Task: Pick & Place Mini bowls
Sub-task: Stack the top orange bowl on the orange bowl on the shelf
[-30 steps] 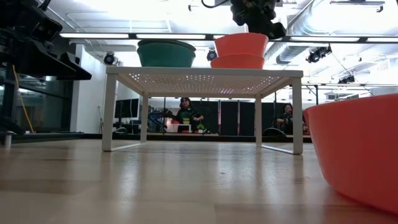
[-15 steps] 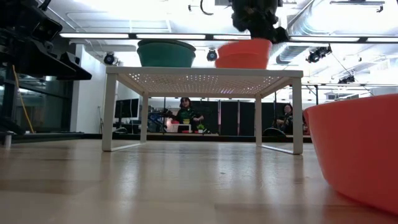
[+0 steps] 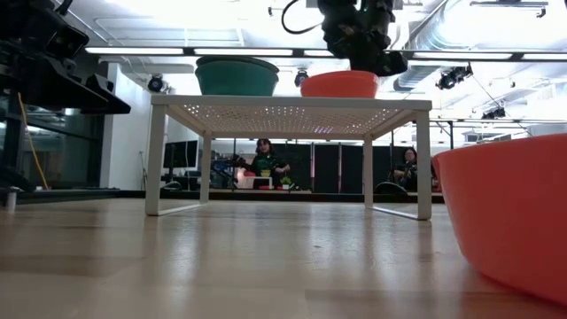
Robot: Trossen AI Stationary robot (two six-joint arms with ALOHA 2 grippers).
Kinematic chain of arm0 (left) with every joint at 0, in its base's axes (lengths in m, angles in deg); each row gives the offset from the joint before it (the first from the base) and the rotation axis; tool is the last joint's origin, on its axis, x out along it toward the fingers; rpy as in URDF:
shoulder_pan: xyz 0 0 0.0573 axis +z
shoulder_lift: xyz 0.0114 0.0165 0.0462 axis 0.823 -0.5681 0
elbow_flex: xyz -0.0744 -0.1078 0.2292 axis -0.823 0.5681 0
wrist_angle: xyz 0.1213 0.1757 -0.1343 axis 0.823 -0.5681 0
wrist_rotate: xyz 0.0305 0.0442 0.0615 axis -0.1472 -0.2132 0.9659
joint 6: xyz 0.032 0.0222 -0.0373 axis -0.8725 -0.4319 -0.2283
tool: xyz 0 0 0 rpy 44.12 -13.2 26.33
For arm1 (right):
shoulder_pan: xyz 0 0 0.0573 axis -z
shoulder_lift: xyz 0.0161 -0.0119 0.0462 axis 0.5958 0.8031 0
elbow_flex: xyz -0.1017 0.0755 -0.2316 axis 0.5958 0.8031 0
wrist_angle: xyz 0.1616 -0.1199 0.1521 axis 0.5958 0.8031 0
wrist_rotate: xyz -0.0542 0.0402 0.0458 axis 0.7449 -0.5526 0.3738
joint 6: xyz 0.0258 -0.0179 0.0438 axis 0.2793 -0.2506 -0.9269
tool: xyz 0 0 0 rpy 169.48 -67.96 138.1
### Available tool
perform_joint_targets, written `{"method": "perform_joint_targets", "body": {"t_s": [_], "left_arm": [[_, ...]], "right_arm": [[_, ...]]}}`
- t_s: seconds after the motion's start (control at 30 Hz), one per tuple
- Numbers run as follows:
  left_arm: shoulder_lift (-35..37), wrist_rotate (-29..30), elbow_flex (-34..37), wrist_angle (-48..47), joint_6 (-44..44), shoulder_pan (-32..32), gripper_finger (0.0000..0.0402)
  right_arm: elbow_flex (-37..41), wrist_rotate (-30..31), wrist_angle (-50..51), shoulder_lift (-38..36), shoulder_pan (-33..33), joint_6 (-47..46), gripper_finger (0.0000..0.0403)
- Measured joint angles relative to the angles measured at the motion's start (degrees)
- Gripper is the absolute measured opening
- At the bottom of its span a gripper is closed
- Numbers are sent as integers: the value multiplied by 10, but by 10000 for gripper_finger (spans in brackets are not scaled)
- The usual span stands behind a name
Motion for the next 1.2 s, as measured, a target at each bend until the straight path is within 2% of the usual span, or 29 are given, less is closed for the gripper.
{"method": "perform_joint_targets", "body": {"t_s": [0.4, 0.63, 1.2], "left_arm": [[0, 0, 0, 0, 0, 0, 225], [0, 0, 0, 0, 0, 0, 225], [0, 0, 0, 0, 0, 0, 225]], "right_arm": [[0, -16, 7, 0, -1, -62, 0], [0, -3, 6, 0, -1, -86, 0], [0, -1, 0, 0, -1, -90, 1]]}}
